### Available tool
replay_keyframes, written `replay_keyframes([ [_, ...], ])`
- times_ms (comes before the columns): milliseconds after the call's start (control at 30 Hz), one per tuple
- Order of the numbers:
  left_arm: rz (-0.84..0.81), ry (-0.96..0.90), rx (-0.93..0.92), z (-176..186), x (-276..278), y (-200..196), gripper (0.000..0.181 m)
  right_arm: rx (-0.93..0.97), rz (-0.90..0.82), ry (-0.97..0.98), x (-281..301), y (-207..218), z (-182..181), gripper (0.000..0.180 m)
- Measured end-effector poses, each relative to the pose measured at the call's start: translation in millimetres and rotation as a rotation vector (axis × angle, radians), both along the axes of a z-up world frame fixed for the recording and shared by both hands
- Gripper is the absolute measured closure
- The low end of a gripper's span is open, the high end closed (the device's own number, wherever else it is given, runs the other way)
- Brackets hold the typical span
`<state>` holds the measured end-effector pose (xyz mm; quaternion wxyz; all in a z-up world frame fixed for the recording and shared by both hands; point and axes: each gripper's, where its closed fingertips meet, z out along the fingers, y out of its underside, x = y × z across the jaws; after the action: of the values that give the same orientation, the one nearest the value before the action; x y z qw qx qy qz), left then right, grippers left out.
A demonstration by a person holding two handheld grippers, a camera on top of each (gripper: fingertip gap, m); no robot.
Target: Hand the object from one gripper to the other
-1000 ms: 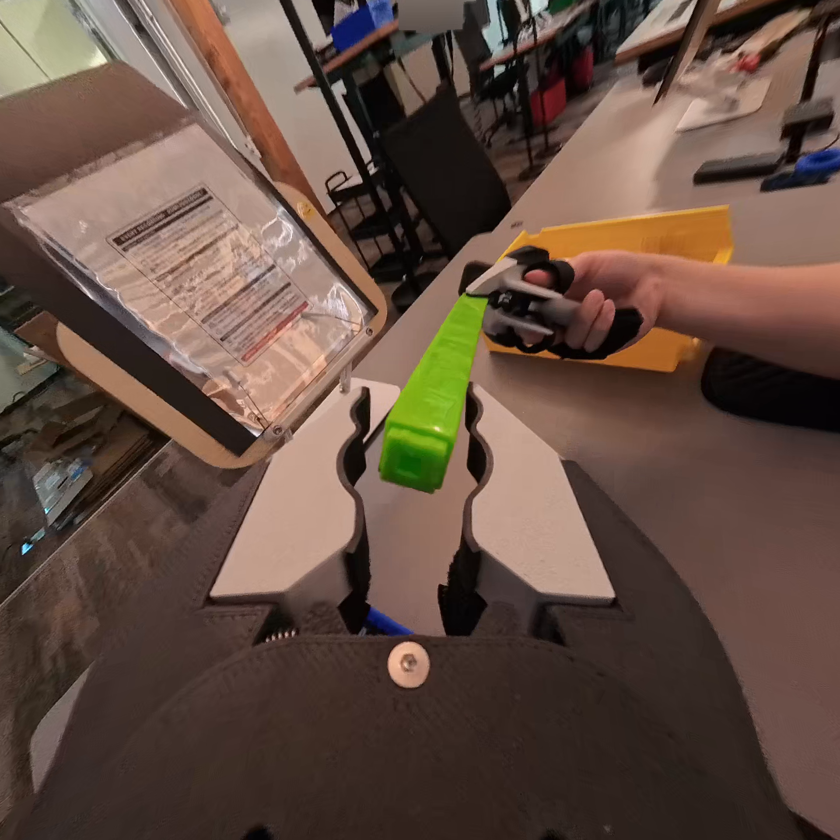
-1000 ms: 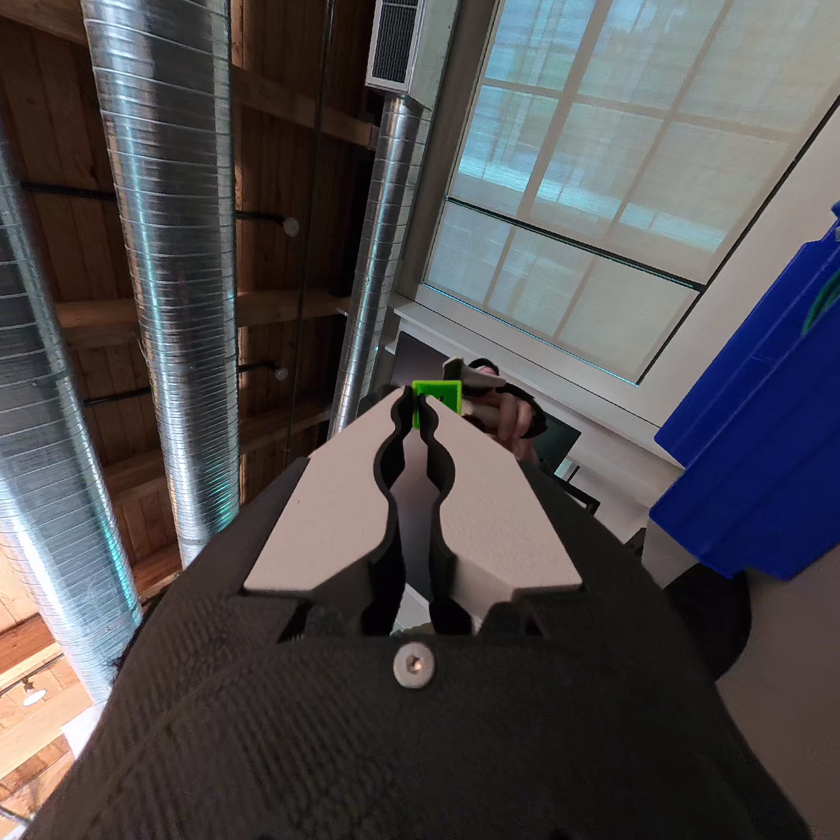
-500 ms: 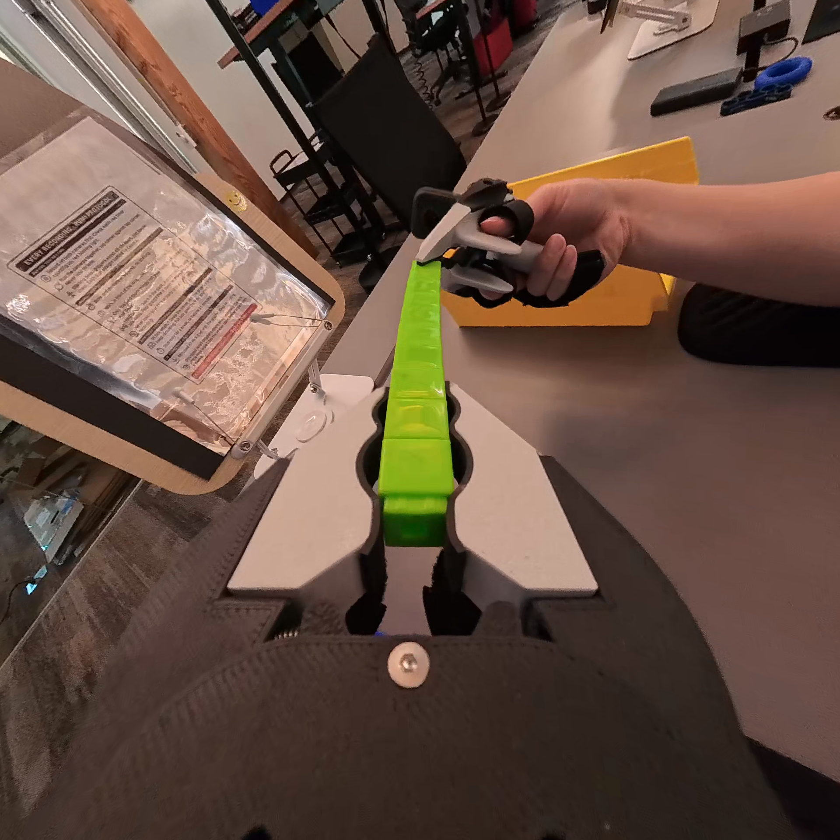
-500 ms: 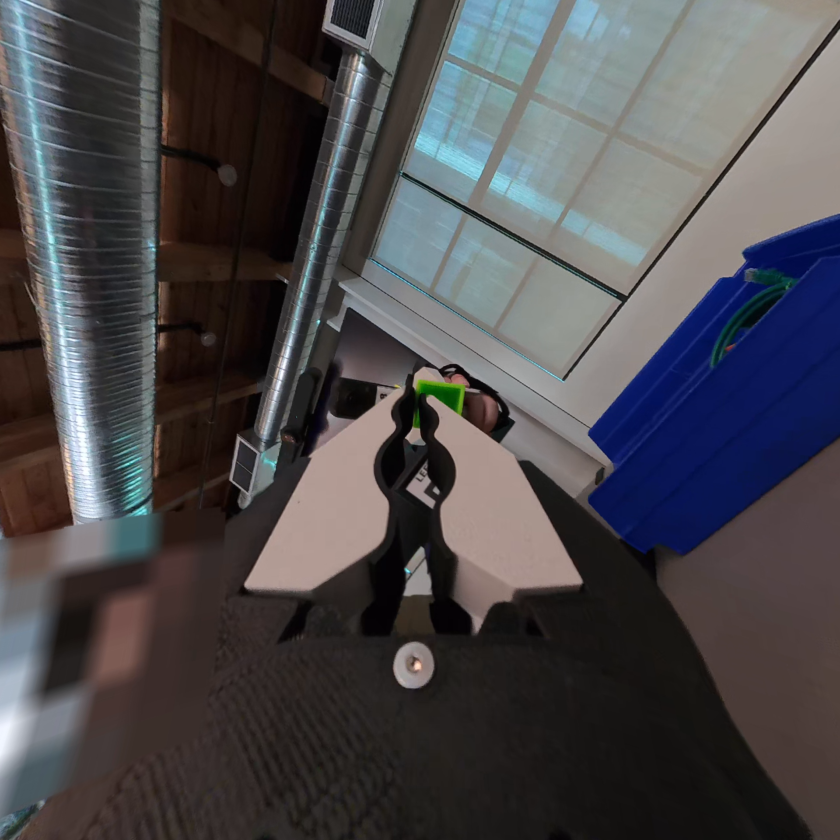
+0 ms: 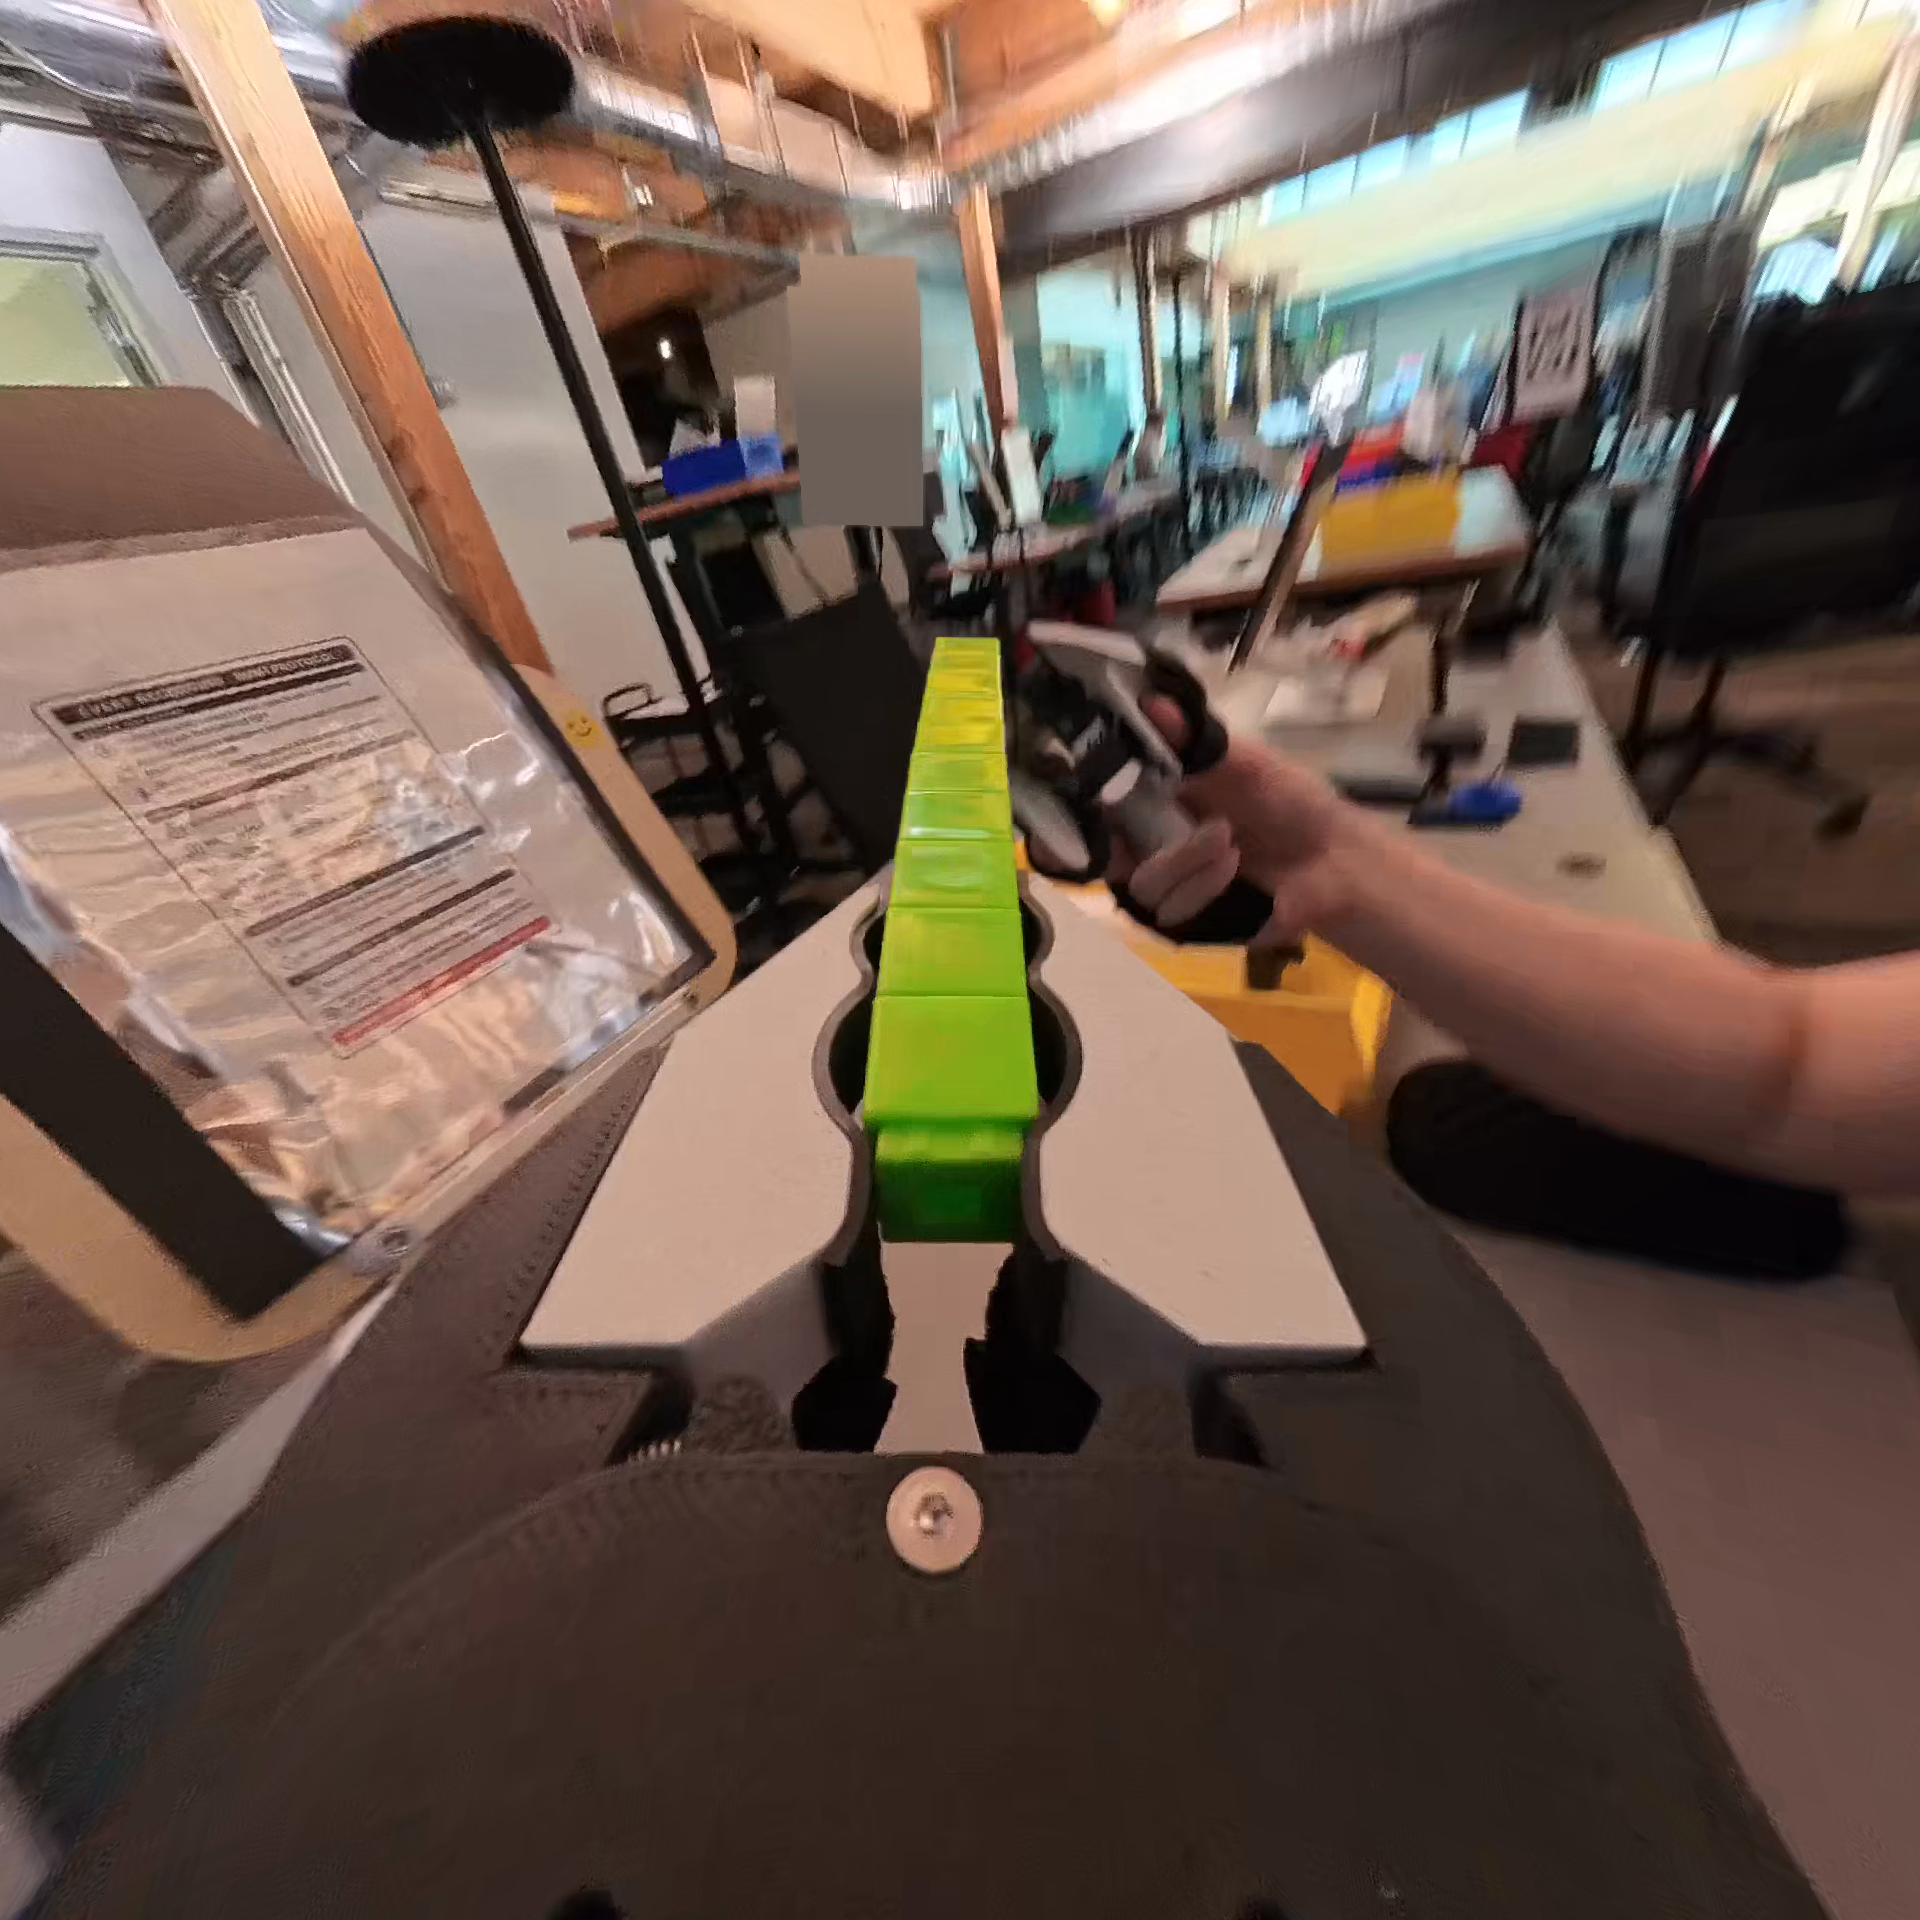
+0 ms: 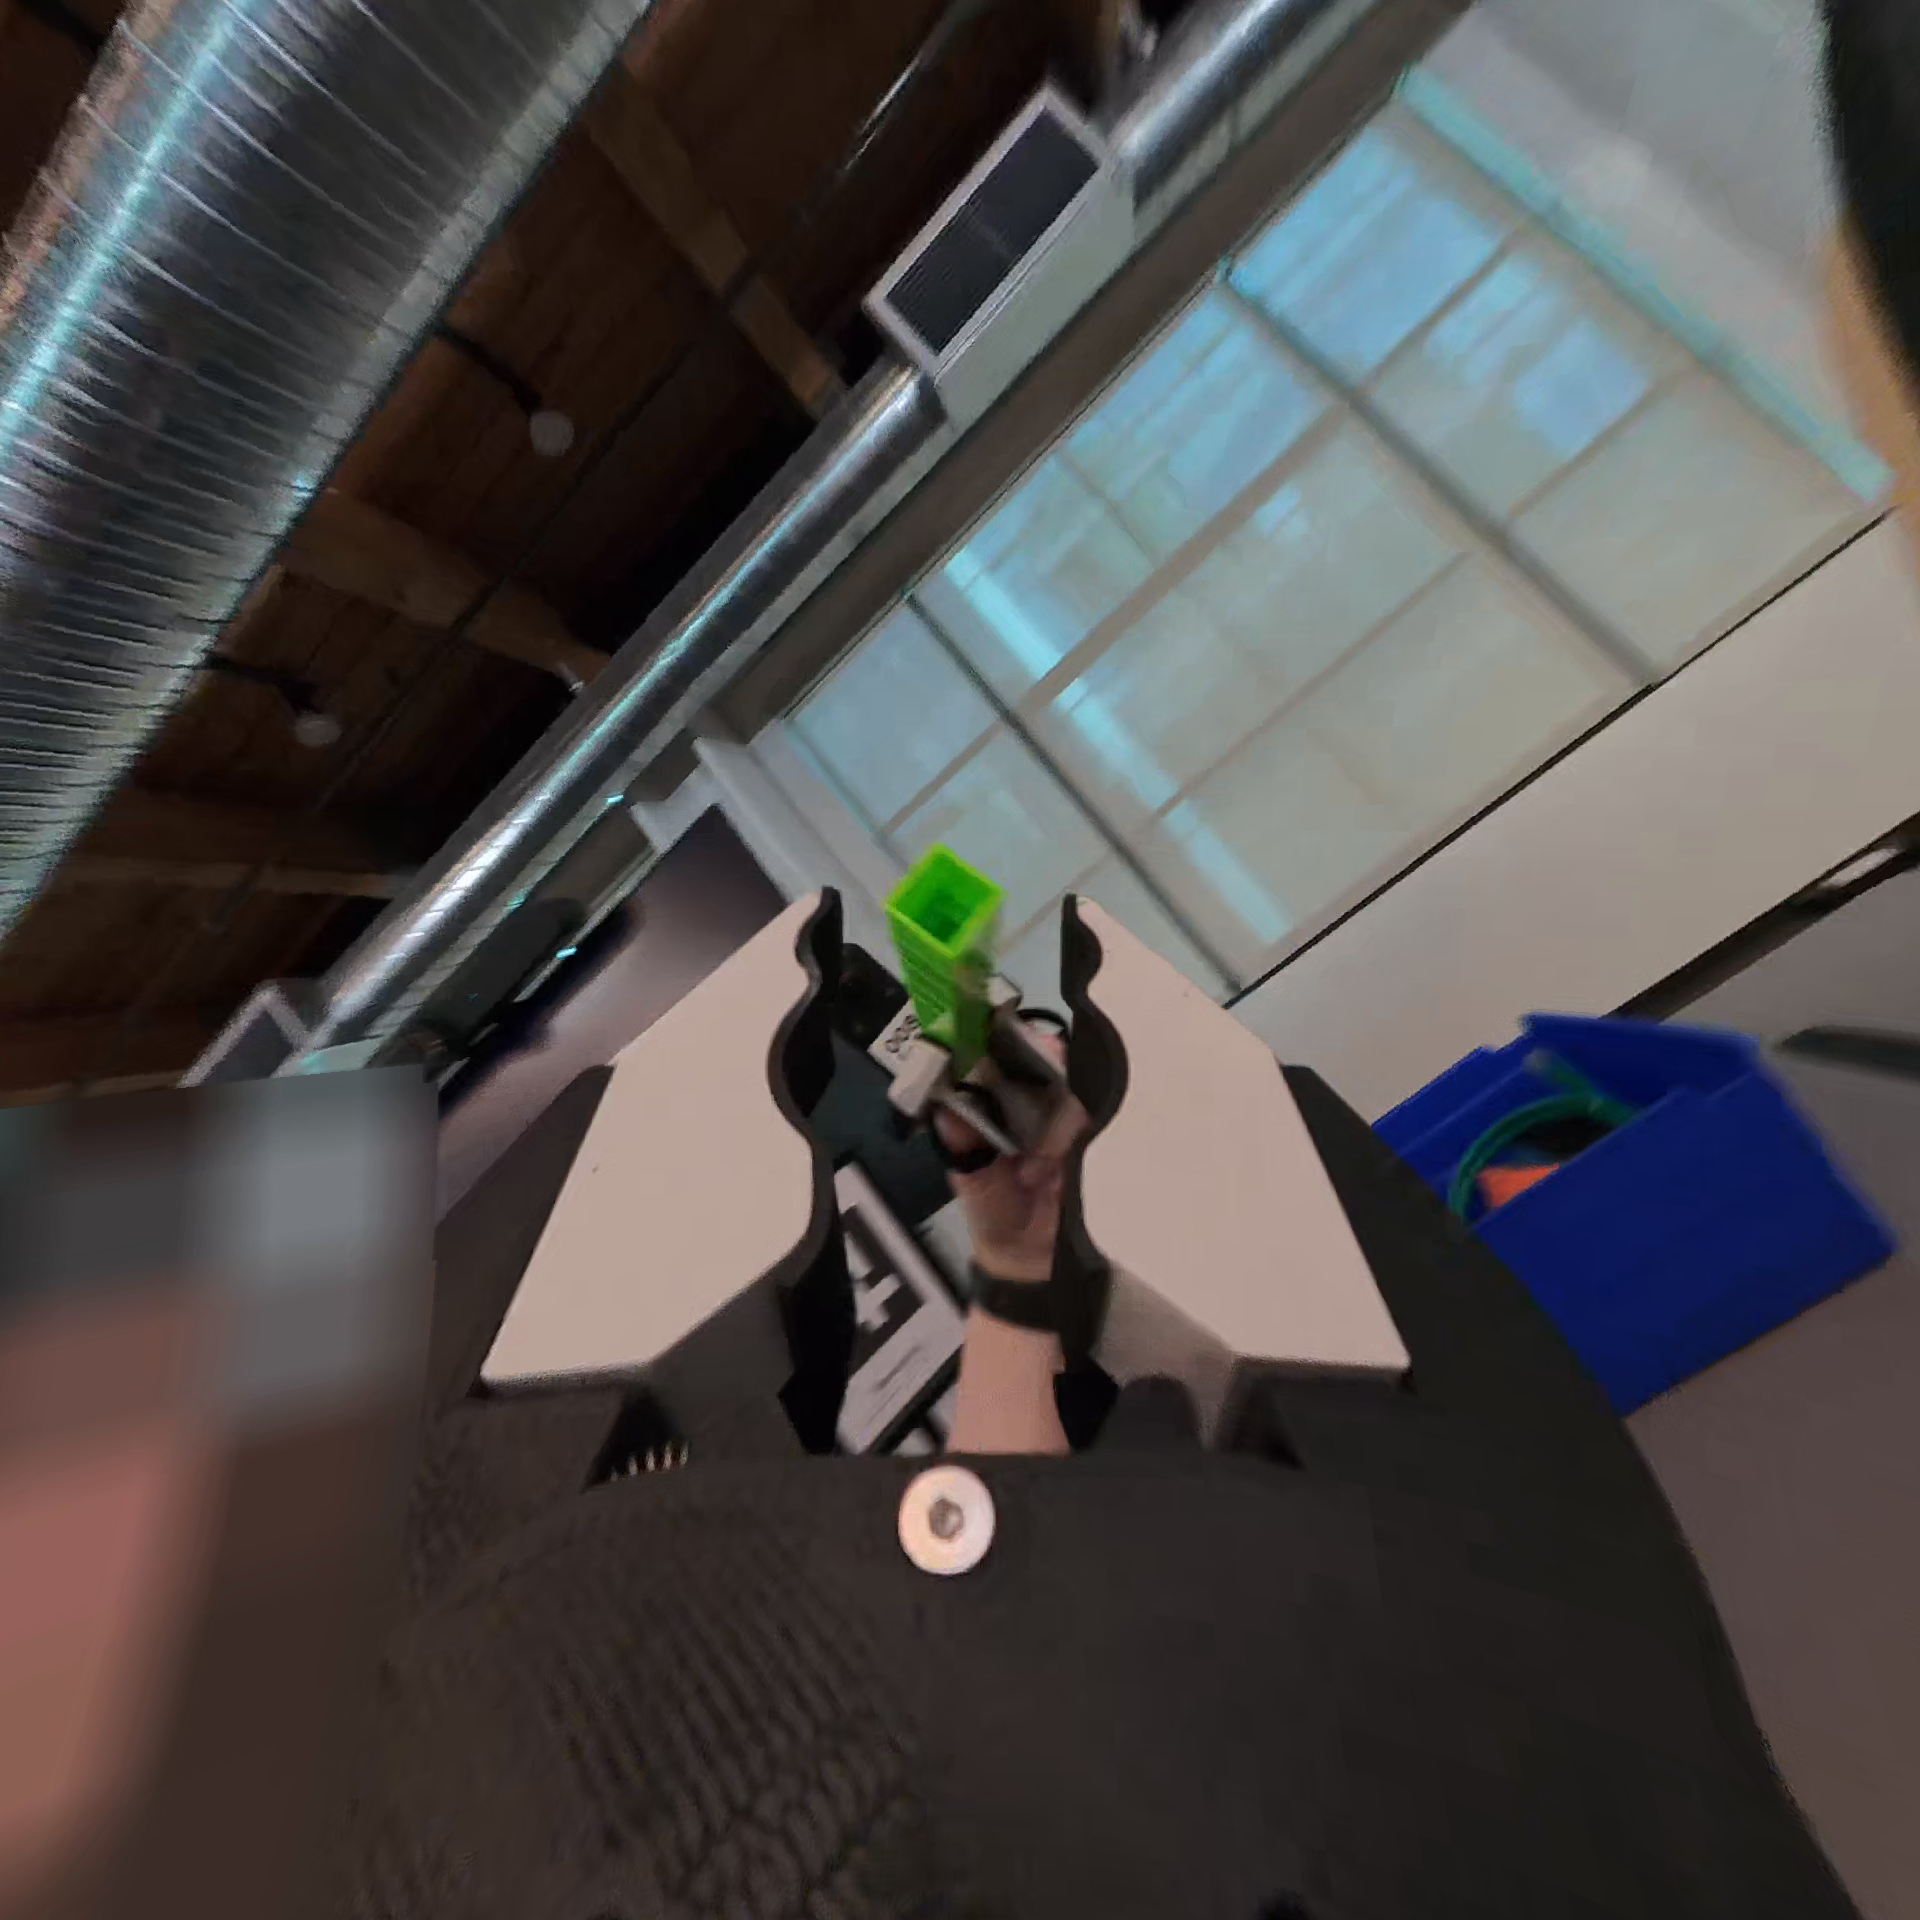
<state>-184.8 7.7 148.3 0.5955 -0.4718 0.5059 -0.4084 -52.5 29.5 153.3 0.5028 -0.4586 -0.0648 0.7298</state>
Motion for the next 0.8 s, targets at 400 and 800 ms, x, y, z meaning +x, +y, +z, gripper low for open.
replay_keyframes([
  [400, -0.295, -0.988, -0.532, 64.8, -160.0, 69.4, 0.161, -0.038, -0.029, 0.047, 6.1, 16.5, -13.7, 0.137],
  [800, -0.265, -0.870, -0.411, 73.6, -161.1, 47.7, 0.160, 0.010, -0.031, -0.066, -19.4, 13.6, -21.7, 0.137],
])
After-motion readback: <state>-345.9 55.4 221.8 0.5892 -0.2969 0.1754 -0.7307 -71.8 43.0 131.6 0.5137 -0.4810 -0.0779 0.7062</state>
